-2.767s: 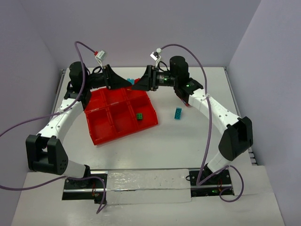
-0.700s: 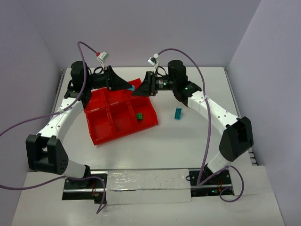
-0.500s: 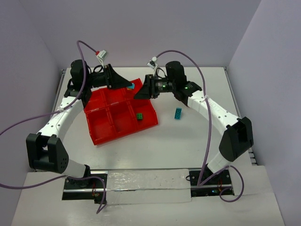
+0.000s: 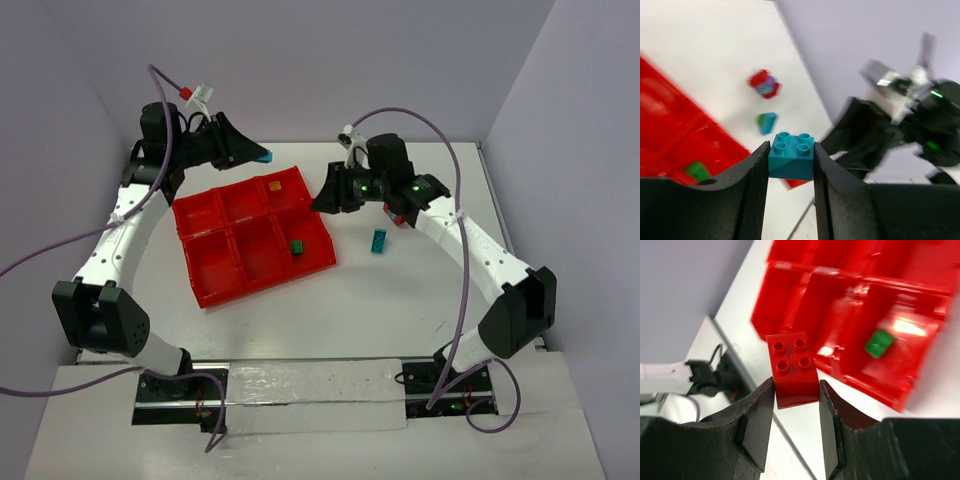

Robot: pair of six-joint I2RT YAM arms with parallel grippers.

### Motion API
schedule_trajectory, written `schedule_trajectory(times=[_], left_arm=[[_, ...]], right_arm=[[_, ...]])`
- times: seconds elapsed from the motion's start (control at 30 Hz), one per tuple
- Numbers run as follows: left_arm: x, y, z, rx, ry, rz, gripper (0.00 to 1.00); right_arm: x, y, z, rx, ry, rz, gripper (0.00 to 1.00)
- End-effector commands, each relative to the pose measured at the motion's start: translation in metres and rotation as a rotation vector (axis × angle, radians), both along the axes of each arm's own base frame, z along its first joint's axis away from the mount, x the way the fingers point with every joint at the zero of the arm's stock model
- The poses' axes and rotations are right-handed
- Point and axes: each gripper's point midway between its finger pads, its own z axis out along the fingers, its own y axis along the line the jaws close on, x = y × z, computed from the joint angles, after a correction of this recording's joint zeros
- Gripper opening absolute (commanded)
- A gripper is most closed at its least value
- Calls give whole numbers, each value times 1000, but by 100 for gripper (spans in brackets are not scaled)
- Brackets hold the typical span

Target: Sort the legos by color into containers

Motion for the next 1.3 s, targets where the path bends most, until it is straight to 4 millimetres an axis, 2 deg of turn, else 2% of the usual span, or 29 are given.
schedule_trajectory(times=[0.0, 0.13, 0.17, 0.23, 0.3, 0.43, 0.5, 0.6, 0.67, 0.8, 0.87, 0.97, 1.03, 1.13, 1.17, 1.23, 1.27], left_arm=[[29, 40, -47, 237, 132, 263, 0], [48, 56, -81, 321, 223, 387, 0], [50, 60, -84, 335, 229, 411, 0], [63, 70, -104, 378, 267, 484, 0], [73, 75, -124, 419, 304, 518, 0], [87, 89, -148, 475, 338, 616, 0], [94, 93, -166, 500, 367, 643, 0], [104, 95, -175, 519, 374, 666, 0], [113, 96, -190, 547, 397, 681, 0], [117, 100, -215, 600, 435, 698, 1], [117, 102, -220, 613, 439, 707, 10], [122, 104, -221, 616, 421, 724, 14], [127, 106, -221, 632, 408, 746, 8], [140, 108, -228, 669, 405, 762, 7], [144, 109, -231, 681, 408, 764, 9], [148, 109, -238, 704, 414, 766, 20], [149, 109, -242, 711, 414, 766, 35]], right_arm=[[10, -58, 12, -142, -96, -227, 0], [6, -74, 21, -144, -118, -290, 0], [6, -75, 22, -143, -118, -293, 0], [4, -73, 22, -134, -109, -285, 0], [1, -71, 21, -126, -100, -270, 0], [-2, -65, 19, -109, -86, -237, 0], [-5, -59, 17, -102, -76, -217, 0], [-8, -53, 15, -107, -73, -202, 0], [-11, -46, 12, -114, -66, -188, 0], [-15, -33, 11, -119, -65, -164, 0], [-16, -27, 10, -120, -65, -150, 0], [-20, -13, 6, -124, -55, -117, 0], [-26, 0, 2, -128, -47, -84, 0], [-30, 12, -2, -132, -39, -62, 0], [-31, 14, -3, -129, -36, -58, 0], [-34, 17, -5, -124, -27, -52, 0], [-34, 18, -6, -122, -23, -53, 0]])
